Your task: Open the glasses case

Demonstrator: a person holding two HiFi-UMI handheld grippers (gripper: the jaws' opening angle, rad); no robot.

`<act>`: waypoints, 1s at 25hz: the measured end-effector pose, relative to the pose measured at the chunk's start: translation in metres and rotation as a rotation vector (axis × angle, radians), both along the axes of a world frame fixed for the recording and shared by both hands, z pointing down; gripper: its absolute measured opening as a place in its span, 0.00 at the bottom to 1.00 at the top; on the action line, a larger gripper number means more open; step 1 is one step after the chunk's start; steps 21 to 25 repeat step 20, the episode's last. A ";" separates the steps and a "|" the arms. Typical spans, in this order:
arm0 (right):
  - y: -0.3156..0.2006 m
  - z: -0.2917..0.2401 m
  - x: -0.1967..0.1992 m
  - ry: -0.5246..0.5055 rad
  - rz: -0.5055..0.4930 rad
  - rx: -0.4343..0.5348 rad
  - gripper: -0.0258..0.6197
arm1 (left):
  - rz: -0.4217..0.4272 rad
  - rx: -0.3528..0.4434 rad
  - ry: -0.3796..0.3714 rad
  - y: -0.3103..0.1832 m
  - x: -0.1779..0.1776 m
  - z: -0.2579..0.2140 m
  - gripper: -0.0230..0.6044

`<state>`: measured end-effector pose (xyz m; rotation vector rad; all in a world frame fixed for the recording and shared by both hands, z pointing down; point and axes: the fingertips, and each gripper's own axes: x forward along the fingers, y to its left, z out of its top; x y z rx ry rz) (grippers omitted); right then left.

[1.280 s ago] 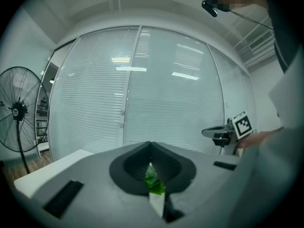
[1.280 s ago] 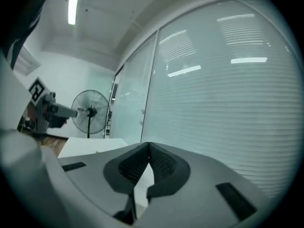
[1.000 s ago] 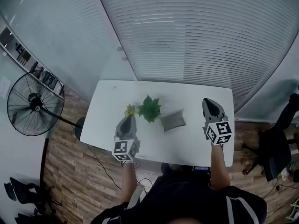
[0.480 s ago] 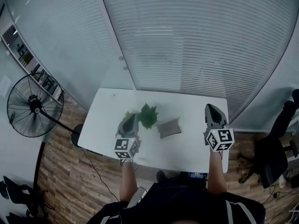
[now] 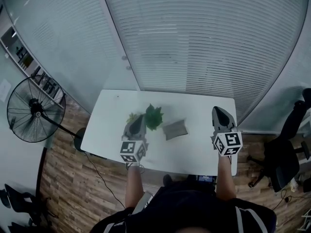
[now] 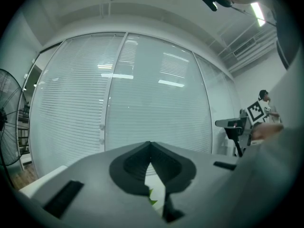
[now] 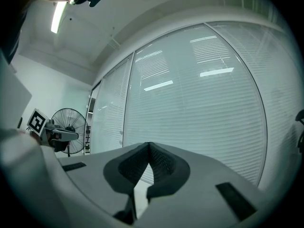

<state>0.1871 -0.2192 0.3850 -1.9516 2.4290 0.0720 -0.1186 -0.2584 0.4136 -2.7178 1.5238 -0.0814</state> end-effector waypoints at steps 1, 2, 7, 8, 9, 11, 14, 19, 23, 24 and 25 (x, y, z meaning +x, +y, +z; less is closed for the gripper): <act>0.001 0.000 -0.001 -0.002 -0.006 0.000 0.06 | -0.001 0.002 -0.004 0.001 0.000 0.000 0.04; 0.001 0.001 -0.003 -0.004 -0.012 -0.002 0.06 | -0.003 0.004 -0.006 0.001 0.001 -0.001 0.04; 0.001 0.005 -0.008 -0.006 -0.029 -0.010 0.06 | -0.001 0.027 0.001 0.004 0.003 -0.012 0.04; 0.001 0.006 -0.008 -0.008 -0.029 -0.011 0.06 | 0.000 0.030 0.001 0.004 0.003 -0.014 0.04; 0.001 0.006 -0.008 -0.010 -0.029 -0.011 0.06 | -0.001 0.032 0.001 0.004 0.003 -0.015 0.04; -0.001 0.006 -0.009 -0.015 -0.033 -0.010 0.06 | -0.004 0.032 0.001 0.004 0.001 -0.016 0.04; -0.004 0.011 -0.013 -0.017 -0.053 -0.020 0.06 | -0.006 0.029 0.015 0.004 0.001 -0.016 0.04; -0.005 0.017 -0.019 -0.013 -0.065 -0.030 0.06 | -0.011 0.018 0.046 0.006 0.000 -0.013 0.04; -0.005 0.017 -0.020 -0.010 -0.067 -0.029 0.06 | -0.015 0.017 0.049 0.007 -0.001 -0.013 0.04; -0.005 0.017 -0.020 -0.010 -0.067 -0.029 0.06 | -0.015 0.017 0.049 0.007 -0.001 -0.013 0.04; -0.005 0.017 -0.020 -0.010 -0.067 -0.029 0.06 | -0.015 0.017 0.049 0.007 -0.001 -0.013 0.04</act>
